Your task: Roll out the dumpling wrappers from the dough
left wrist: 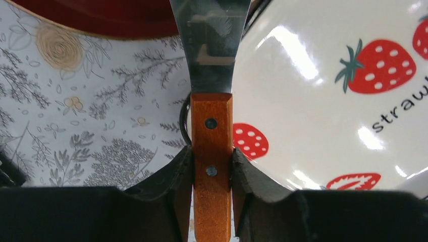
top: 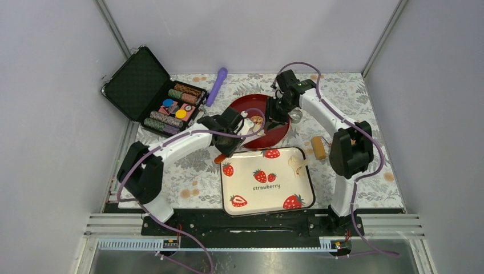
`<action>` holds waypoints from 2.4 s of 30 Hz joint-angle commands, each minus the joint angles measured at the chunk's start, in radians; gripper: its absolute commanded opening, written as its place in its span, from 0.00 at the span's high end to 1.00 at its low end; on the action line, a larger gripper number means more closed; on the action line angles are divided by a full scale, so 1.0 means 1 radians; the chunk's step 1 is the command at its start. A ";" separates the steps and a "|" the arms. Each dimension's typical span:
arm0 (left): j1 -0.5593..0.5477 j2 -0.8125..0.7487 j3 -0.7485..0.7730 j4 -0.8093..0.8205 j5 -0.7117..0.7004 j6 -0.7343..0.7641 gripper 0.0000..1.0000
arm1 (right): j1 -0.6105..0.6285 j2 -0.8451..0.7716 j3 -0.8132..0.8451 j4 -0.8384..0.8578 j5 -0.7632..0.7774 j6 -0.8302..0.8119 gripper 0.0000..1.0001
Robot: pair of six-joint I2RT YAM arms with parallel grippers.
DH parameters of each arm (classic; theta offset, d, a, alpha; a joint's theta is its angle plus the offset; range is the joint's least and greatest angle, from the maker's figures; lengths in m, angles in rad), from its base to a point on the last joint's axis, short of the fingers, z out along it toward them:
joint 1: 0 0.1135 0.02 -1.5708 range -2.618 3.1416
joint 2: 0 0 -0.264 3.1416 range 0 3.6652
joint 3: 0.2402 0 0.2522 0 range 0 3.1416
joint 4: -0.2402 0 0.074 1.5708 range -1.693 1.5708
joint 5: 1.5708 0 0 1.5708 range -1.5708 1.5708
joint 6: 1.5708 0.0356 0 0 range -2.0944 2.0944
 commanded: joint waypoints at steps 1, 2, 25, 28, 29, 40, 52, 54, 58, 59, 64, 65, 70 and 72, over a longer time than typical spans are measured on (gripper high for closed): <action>0.028 0.063 0.104 0.059 0.023 0.012 1.00 | -0.004 0.068 0.076 0.046 -0.070 0.048 0.66; 0.032 0.080 0.119 0.061 0.026 0.009 1.00 | -0.004 0.091 0.087 0.055 -0.073 0.058 0.68; 0.100 0.241 0.268 0.053 0.063 -0.031 1.00 | 0.026 0.543 0.558 -0.034 0.008 0.267 1.00; 0.104 0.240 0.270 0.049 0.060 -0.030 1.00 | 0.025 0.552 0.557 -0.043 0.028 0.270 1.00; 0.105 0.241 0.270 0.047 0.061 -0.028 1.00 | 0.026 0.554 0.557 -0.046 0.035 0.269 1.00; 0.109 0.229 0.274 0.019 0.048 -0.018 1.00 | 0.026 0.581 0.566 -0.068 0.069 0.274 1.00; 0.113 0.210 0.275 -0.012 0.019 -0.005 1.00 | 0.019 0.594 0.600 -0.112 0.099 0.287 1.00; 0.113 0.207 0.282 -0.027 0.004 0.001 1.00 | 0.017 0.598 0.606 -0.121 0.100 0.285 1.00; 0.114 0.207 0.310 -0.077 -0.019 0.020 1.00 | 0.016 0.602 0.612 -0.126 0.089 0.282 1.00; 0.114 0.206 0.315 -0.088 -0.041 0.025 1.00 | 0.015 0.603 0.612 -0.124 0.083 0.279 1.00; 0.116 0.181 0.326 -0.133 -0.106 0.049 1.00 | 0.016 0.596 0.603 -0.123 0.062 0.264 1.00; 0.117 0.174 0.329 -0.142 -0.115 0.054 1.00 | 0.015 0.594 0.602 -0.124 0.055 0.262 1.00; 0.122 0.141 0.360 -0.205 -0.169 0.083 1.00 | 0.016 0.575 0.595 -0.123 0.031 0.245 1.00; 0.132 0.111 0.351 -0.212 -0.166 0.084 1.00 | 0.017 0.572 0.596 -0.123 0.012 0.238 1.00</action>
